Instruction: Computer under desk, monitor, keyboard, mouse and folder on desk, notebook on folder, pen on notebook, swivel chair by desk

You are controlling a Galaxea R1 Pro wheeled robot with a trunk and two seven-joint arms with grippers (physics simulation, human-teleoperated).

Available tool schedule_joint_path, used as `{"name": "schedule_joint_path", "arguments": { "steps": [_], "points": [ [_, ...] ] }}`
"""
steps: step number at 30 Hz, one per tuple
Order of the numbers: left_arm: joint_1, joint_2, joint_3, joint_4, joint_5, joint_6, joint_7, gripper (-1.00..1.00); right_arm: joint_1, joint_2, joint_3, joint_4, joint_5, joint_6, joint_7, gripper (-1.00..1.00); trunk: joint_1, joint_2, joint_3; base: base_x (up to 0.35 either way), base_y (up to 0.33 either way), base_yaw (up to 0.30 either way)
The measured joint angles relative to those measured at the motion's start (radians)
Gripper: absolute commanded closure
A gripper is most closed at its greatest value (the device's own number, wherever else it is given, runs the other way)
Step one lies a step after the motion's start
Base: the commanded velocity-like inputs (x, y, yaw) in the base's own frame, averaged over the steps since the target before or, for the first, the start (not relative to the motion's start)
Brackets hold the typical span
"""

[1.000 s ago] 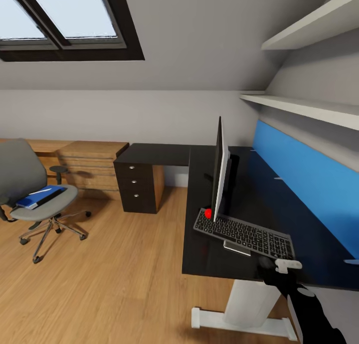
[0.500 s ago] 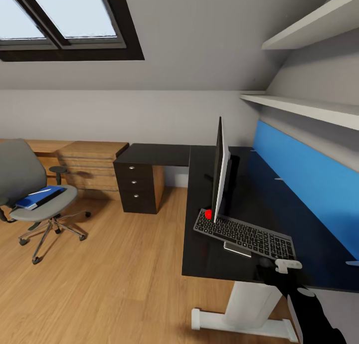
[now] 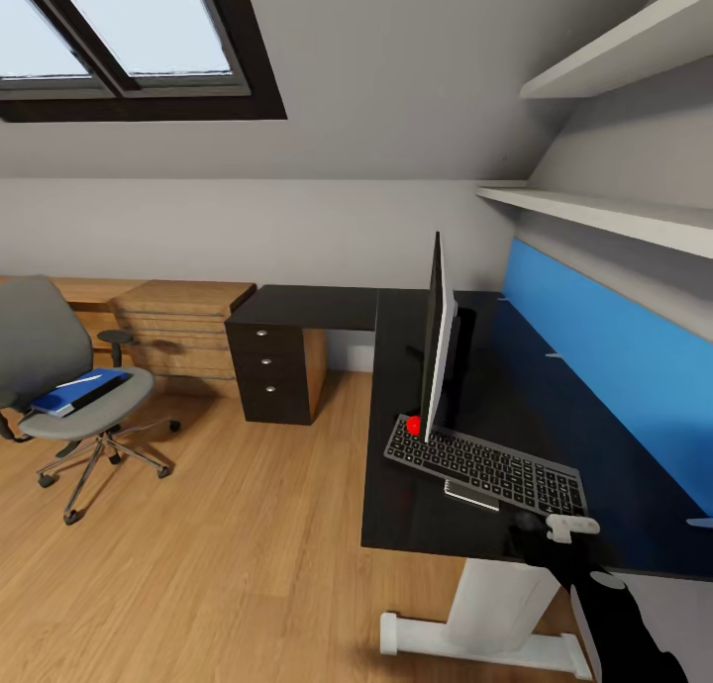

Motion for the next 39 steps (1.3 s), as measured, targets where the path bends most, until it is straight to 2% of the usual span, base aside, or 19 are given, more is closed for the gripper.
{"name": "schedule_joint_path", "arguments": {
  "steps": [2, 3, 28, 39],
  "points": [
    [0.0, 0.0, 0.0, 0.0, 0.0, 0.0, 0.0, -1.0, 0.0, 0.0, 0.0, 0.0, 0.0, 0.001, 0.0, -1.0, 0.0, 0.0, 0.0, 0.0, 0.0, 0.0],
    [0.0, 0.0, 0.0, 0.0, 0.0, 0.0, 0.0, -1.0, 0.0, 0.0, 0.0, 0.001, 0.0, 0.001, 0.0, 1.0, 0.0, 0.0, 0.0, 0.0, 0.0, 0.0],
    [0.0, 0.001, 0.0, 0.0, 0.0, -0.02, 0.0, -1.0, 0.0, -0.002, 0.0, 0.006, 0.002, 0.001, 0.001, 1.0, 0.0, 0.0, 0.0, 0.0, 0.0, 0.0],
    [0.0, 0.0, -0.001, 0.001, 0.0, -0.021, -0.001, -1.0, 0.0, -0.002, 0.0, 0.006, 0.0, 0.001, 0.003, 1.0, -0.042, 0.077, 0.034, 0.0, 0.0, 0.0]
  ]
}}
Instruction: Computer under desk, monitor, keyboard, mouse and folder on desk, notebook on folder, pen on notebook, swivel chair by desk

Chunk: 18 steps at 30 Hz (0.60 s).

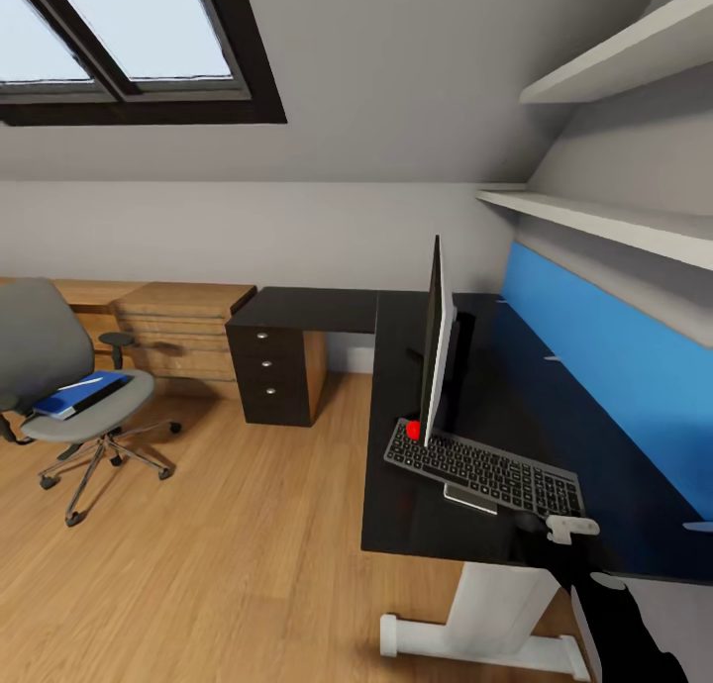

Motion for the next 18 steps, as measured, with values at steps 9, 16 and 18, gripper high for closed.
{"name": "schedule_joint_path", "arguments": {
  "steps": [9, 16, 18],
  "points": [
    [0.0, 0.0, 0.001, 0.0, 0.0, 0.0, -0.001, -1.0, 0.0, 0.0, 0.0, 0.0, 0.0, 0.0, 0.0, 1.0, 0.0, 0.0, 0.0, 0.0, 0.0, 0.0],
    [0.0, 0.0, 0.002, 0.0, 0.0, 0.0, -0.002, -1.0, 0.0, 0.001, 0.001, 0.0, 0.0, -0.002, -0.001, 1.0, 0.0, 0.0, 0.0, -0.172, 0.0, 0.0],
    [0.0, 0.001, 0.002, 0.0, 0.0, 0.0, -0.002, -1.0, 0.0, 0.001, 0.001, 0.0, 0.0, -0.002, -0.001, 1.0, 0.0, 0.0, 0.0, -0.304, 0.0, 0.0]
  ]
}}
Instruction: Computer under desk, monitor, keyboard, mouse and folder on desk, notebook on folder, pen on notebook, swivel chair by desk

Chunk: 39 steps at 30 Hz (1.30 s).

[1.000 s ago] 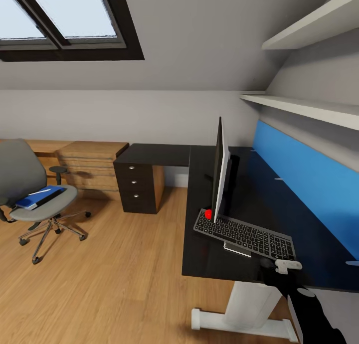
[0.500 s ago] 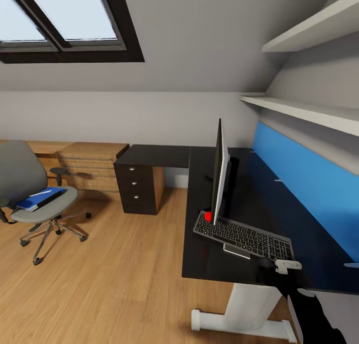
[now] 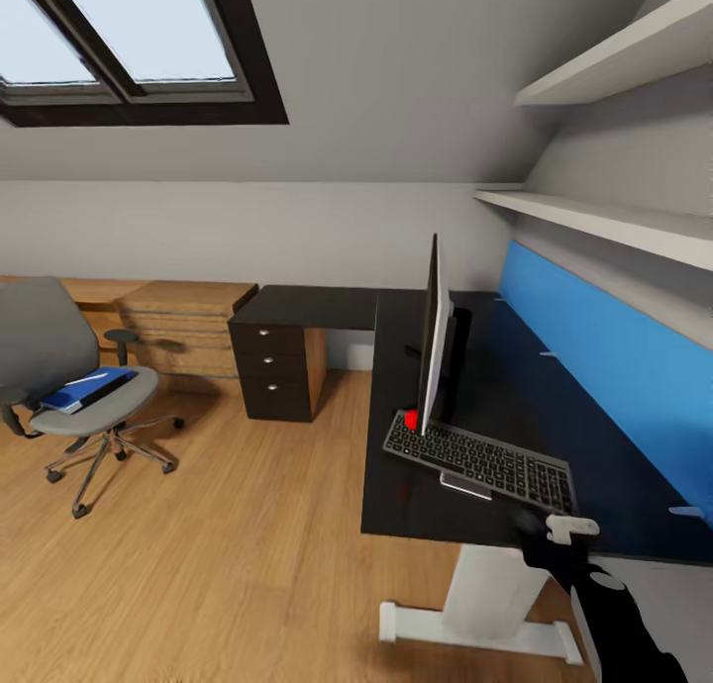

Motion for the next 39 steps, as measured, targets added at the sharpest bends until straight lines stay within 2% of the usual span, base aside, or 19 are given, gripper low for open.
{"name": "schedule_joint_path", "arguments": {
  "steps": [15, 19, 25, 32, 36, 39],
  "points": [
    [0.0, 0.001, 0.0, 0.0, 0.0, 0.0, 0.0, -1.0, 0.0, 0.001, 0.0, 0.027, 0.0, -0.031, -0.001, 1.0, 0.0, 0.0, 0.0, -0.326, 0.0, 0.0],
    [0.0, 0.001, 0.0, 0.0, 0.0, 0.0, 0.0, -1.0, 0.0, 0.002, 0.001, 0.056, 0.001, -0.086, 0.0, 1.0, 0.0, 0.0, 0.0, -0.326, 0.042, 0.0],
    [0.0, 0.002, 0.001, -0.001, 0.001, 0.0, 0.0, -1.0, 0.0, 0.008, 0.005, 0.15, 0.002, -0.184, -0.003, 1.0, 0.0, 0.0, 0.0, -0.238, 0.221, 0.0],
    [0.0, 0.002, 0.002, 0.0, 0.002, 0.0, -0.001, -1.0, 0.001, 0.046, 0.008, 0.264, -0.002, -0.299, -0.003, 1.0, -0.001, 0.0, 0.0, -0.042, 0.32, 0.0],
    [0.0, 0.002, 0.003, 0.0, 0.003, 0.0, -0.001, -1.0, 0.001, 0.056, 0.009, 0.33, -0.002, -0.372, -0.002, 1.0, -0.001, 0.0, 0.0, -0.006, 0.334, 0.0],
    [0.0, 0.002, 0.003, 0.0, 0.003, 0.0, -0.001, -1.0, 0.0, 0.061, 0.009, 0.361, -0.003, -0.395, -0.001, 1.0, -0.001, 0.0, 0.0, -0.002, 0.335, 0.0]
  ]
}}
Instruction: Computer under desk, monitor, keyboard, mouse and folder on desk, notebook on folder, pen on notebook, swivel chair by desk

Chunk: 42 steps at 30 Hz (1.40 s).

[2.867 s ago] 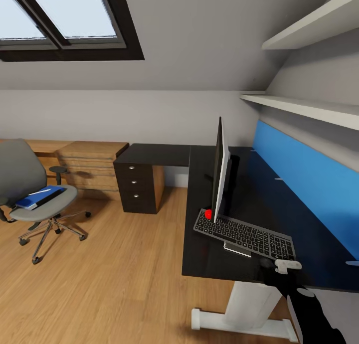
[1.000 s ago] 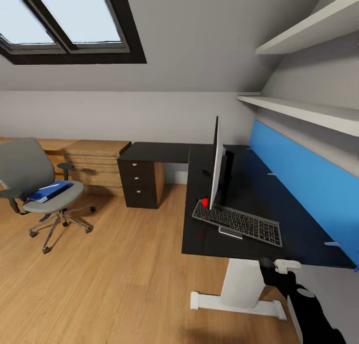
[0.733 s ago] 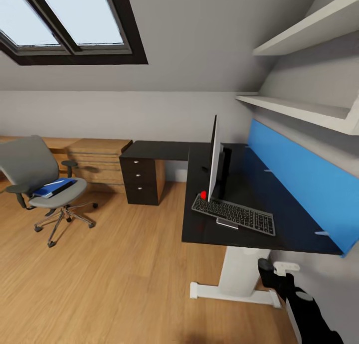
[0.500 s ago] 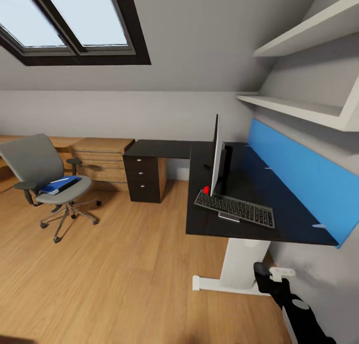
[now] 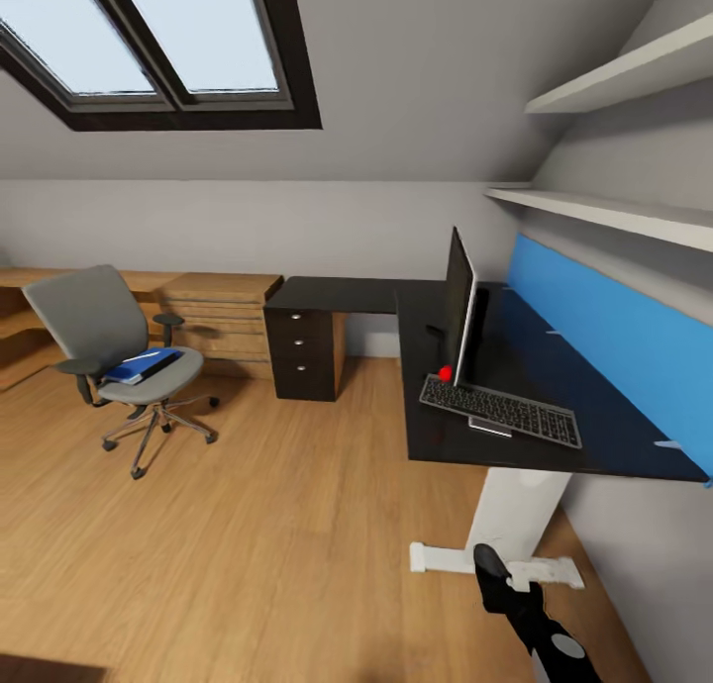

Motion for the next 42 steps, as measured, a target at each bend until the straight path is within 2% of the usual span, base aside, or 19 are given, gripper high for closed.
{"name": "schedule_joint_path", "arguments": {
  "steps": [4, 6, 10, 11, 12, 13, 15, 19, 21, 26, 34, 42],
  "points": [
    [0.0, 0.001, 0.0, 0.001, 0.0, 0.0, 0.0, -1.0, 0.0, 0.0, 0.0, 0.073, 0.001, -0.027, 0.0, 1.0, 0.0, 0.0, 0.0, -0.001, 0.335, 0.0],
    [0.0, 0.001, 0.0, 0.001, 0.001, 0.0, 0.0, -1.0, 0.0, 0.003, 0.001, 0.105, 0.002, -0.069, -0.002, 1.0, 0.0, 0.0, 0.0, 0.0, 0.331, 0.0],
    [0.0, 0.001, 0.0, 0.002, 0.002, 0.001, 0.0, -1.0, 0.0, 0.004, 0.002, 0.134, 0.002, -0.087, -0.002, 1.0, 0.0, 0.0, 0.0, 0.008, 0.287, 0.009],
    [0.0, 0.001, 0.0, 0.003, 0.003, 0.001, 0.0, -1.0, 0.0, 0.03, 0.001, 0.154, 0.002, -0.096, -0.07, 1.0, 0.0, 0.0, 0.0, 0.046, 0.316, 0.064],
    [0.0, 0.001, 0.0, 0.003, 0.003, 0.002, 0.0, -1.0, 0.0, 0.036, 0.0, 0.157, 0.001, -0.099, -0.091, 1.0, 0.0, 0.0, 0.0, 0.078, 0.32, 0.151],
    [0.0, -0.001, -0.001, 0.003, 0.003, 0.002, 0.0, -1.0, 0.0, 0.051, 0.002, 0.172, 0.003, -0.118, -0.148, 1.0, 0.0, 0.0, 0.0, 0.086, 0.321, 0.172],
    [0.0, -0.001, -0.002, 0.003, 0.002, 0.002, 0.0, -1.0, 0.0, 0.063, 0.002, 0.197, 0.003, -0.156, -0.193, 1.0, 0.0, 0.0, 0.0, 0.067, 0.325, 0.207],
    [0.0, -0.002, -0.003, 0.003, 0.002, 0.002, 0.0, -1.0, 0.0, 0.072, 0.002, 0.247, 0.001, -0.265, -0.231, 1.0, 0.0, 0.0, 0.0, 0.025, 0.334, 0.236],
    [0.0, -0.002, -0.003, 0.003, 0.002, 0.002, 0.0, -1.0, -0.001, 0.073, 0.002, 0.259, 0.0, -0.305, -0.238, 1.0, 0.0, 0.0, -0.001, 0.009, 0.337, 0.242],
    [0.0, -0.002, -0.003, 0.003, 0.0, 0.002, 0.0, -1.0, 0.0, 0.073, 0.0, 0.269, 0.0, -0.342, -0.244, 1.0, 0.0, 0.0, -0.002, 0.085, 0.325, 0.126],
    [0.0, -0.002, -0.003, 0.003, -0.001, 0.003, 0.0, -1.0, 0.0, 0.073, 0.0, 0.272, 0.0, -0.351, -0.245, 1.0, -0.001, 0.0, -0.003, 0.254, 0.218, 0.016],
    [0.0, -0.002, -0.003, 0.005, -0.001, 0.002, 0.0, -1.0, 0.0, 0.074, 0.001, 0.272, 0.001, -0.351, -0.245, 1.0, -0.001, 0.0, -0.003, 0.326, 0.046, 0.001]
  ]
}}
